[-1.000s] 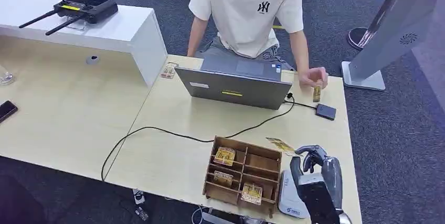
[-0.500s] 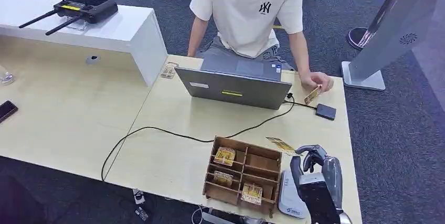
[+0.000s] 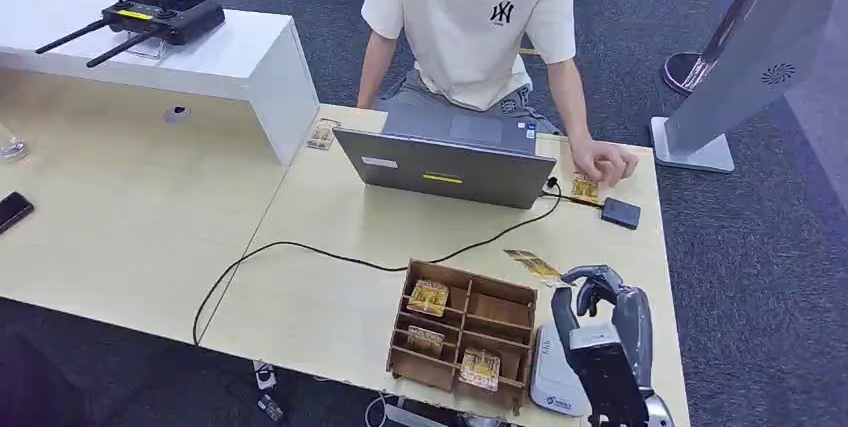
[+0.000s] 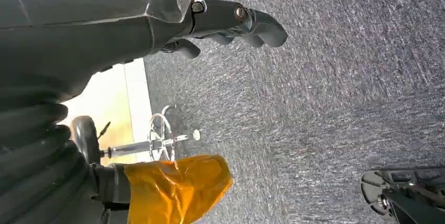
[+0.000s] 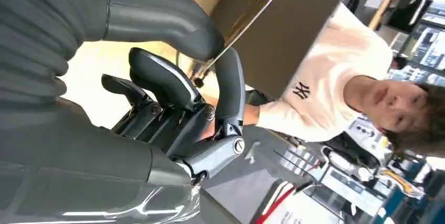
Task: Pass the card to the sensor for recognition and then transmit it.
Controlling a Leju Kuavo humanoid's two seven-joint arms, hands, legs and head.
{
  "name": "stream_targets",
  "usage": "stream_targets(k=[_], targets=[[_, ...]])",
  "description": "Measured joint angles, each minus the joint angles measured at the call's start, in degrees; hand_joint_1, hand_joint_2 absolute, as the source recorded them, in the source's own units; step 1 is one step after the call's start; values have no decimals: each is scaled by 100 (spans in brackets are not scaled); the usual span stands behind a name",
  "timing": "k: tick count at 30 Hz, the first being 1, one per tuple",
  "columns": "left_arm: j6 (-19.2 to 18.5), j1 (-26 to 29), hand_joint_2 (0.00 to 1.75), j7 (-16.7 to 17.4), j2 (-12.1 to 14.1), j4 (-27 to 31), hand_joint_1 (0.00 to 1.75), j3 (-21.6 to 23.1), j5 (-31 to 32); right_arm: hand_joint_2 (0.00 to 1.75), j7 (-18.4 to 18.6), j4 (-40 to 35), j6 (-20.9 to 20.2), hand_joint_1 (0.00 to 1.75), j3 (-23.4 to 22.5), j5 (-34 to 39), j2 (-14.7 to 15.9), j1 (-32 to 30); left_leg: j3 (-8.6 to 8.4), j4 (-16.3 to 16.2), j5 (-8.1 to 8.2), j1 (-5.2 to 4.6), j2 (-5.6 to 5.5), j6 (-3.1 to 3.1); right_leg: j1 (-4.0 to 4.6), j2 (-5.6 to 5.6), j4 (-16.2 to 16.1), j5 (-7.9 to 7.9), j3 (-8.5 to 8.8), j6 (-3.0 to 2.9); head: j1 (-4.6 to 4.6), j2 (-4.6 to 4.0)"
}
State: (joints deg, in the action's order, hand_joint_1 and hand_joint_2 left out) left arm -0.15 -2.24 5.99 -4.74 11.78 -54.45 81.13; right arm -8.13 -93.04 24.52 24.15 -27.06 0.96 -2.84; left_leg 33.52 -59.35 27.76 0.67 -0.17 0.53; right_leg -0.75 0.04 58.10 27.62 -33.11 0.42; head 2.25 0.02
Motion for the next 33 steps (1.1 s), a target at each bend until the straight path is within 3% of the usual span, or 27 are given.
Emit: stream_targets(k=[17, 33], targets=[[-46, -56, 175, -13, 0, 0, 0, 72, 249, 175, 98, 411, -234, 175, 238, -57, -348, 1507, 0, 0, -5, 1, 1, 0, 0, 1, 2, -2, 0, -1, 0, 0], [-260, -308, 175, 179, 0, 2, 0, 547, 601, 175, 706, 2465, -256, 175, 437, -633, -854, 3217, 0, -1, -9, 1, -2, 5, 0, 0, 3, -6, 0, -3, -2, 0]])
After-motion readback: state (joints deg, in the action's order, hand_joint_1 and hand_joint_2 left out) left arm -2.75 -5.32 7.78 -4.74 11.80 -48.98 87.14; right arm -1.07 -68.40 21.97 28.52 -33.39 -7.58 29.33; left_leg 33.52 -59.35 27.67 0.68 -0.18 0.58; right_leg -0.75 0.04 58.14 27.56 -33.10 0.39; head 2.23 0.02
